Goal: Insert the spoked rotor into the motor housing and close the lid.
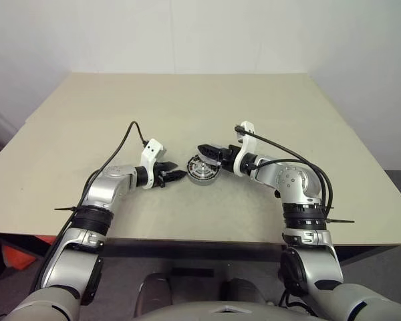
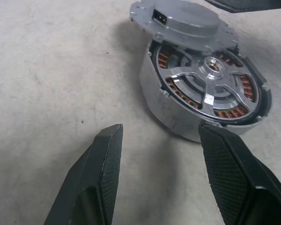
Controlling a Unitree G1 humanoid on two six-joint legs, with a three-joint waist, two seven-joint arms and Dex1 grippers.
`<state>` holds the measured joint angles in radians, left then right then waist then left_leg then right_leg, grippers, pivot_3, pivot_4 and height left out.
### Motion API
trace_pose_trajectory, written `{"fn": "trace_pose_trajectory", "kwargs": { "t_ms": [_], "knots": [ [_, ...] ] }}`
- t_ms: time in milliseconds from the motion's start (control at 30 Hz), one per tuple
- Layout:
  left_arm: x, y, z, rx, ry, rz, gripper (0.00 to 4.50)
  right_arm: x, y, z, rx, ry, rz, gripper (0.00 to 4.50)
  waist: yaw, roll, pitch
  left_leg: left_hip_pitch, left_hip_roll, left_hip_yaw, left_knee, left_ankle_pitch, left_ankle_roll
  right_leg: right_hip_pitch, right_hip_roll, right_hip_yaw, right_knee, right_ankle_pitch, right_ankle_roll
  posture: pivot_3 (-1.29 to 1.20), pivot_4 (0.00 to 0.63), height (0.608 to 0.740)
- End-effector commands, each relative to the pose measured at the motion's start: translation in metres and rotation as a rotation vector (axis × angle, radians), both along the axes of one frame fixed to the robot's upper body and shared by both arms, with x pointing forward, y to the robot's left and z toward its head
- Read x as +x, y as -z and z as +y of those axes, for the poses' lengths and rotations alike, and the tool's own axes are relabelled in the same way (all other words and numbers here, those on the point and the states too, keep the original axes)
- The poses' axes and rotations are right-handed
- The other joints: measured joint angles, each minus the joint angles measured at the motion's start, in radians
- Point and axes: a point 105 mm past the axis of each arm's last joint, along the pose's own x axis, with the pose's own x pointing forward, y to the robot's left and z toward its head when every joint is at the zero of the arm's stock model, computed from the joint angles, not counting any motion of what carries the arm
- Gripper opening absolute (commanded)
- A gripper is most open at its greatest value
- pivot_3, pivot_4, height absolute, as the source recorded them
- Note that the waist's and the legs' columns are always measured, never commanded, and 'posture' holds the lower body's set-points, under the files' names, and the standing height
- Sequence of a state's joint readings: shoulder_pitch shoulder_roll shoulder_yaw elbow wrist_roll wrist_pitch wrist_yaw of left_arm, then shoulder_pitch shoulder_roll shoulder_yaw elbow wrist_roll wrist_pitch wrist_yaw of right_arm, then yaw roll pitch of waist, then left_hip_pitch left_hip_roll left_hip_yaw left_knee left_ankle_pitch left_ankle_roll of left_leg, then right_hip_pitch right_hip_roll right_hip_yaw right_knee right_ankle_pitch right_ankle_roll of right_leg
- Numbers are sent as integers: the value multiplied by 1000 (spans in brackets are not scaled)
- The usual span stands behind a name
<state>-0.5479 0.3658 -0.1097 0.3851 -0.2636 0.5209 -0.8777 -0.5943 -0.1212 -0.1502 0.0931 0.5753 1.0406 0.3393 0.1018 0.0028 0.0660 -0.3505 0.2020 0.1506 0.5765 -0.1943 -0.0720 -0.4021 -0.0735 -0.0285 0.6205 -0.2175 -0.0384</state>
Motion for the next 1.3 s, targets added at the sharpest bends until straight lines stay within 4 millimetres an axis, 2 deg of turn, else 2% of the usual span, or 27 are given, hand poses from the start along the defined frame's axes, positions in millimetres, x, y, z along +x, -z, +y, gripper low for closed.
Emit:
{"fn": "trace_pose_trajectory", "kwargs": {
  "t_ms": [33, 133, 200, 833, 933, 1033, 1300],
  "knots": [
    [5, -14, 1, -22, -2, -46, 2731, 0, -20, 0, -127, -26, -198, 4459, 1, 0, 0, 0, 0, 0, 0, 0, 0, 0, 0, 0, 0, 0, 0, 0, 0, 740],
    [5, -15, -3, -31, 11, -41, 2731, 8, -8, -14, -414, -22, -373, 4459, 2, 0, 0, 0, 0, 0, 0, 0, 0, 0, 0, 0, -1, 0, 0, 0, 0, 740],
    [4, -14, -6, -31, 19, -39, 2731, 13, 1, -21, -492, -22, -404, 4459, 1, 0, 0, 0, 0, 0, 0, 0, 0, 0, 0, 0, -1, 0, 0, 0, 0, 740],
    [2, -11, -1, -16, 6, -36, 2731, 33, 27, -16, -452, -21, -345, 4459, -4, 0, 0, -1, -2, 0, 1, -1, 2, 0, 0, 0, 0, 0, 0, 0, 0, 740],
    [2, -11, 1, -13, -3, -37, 2731, 33, 28, -16, -442, -23, -339, 3838, -4, 0, 0, 0, -2, 0, 1, -1, 2, 1, 0, 0, 0, 0, 0, 0, 0, 740],
    [3, -11, 3, -12, -9, -38, 2731, 32, 26, -15, -440, -28, -341, 2943, -4, 0, 0, 0, -1, 0, 1, -1, 2, 1, 0, 0, 0, 0, 0, 0, 0, 740],
    [4, -10, 3, -12, -14, -35, 2731, 21, 10, -9, -397, -81, -405, 2942, -4, 0, 0, -1, -1, 0, 1, -1, 3, 0, 0, 0, 0, 0, 0, 0, 0, 740]
  ]
}}
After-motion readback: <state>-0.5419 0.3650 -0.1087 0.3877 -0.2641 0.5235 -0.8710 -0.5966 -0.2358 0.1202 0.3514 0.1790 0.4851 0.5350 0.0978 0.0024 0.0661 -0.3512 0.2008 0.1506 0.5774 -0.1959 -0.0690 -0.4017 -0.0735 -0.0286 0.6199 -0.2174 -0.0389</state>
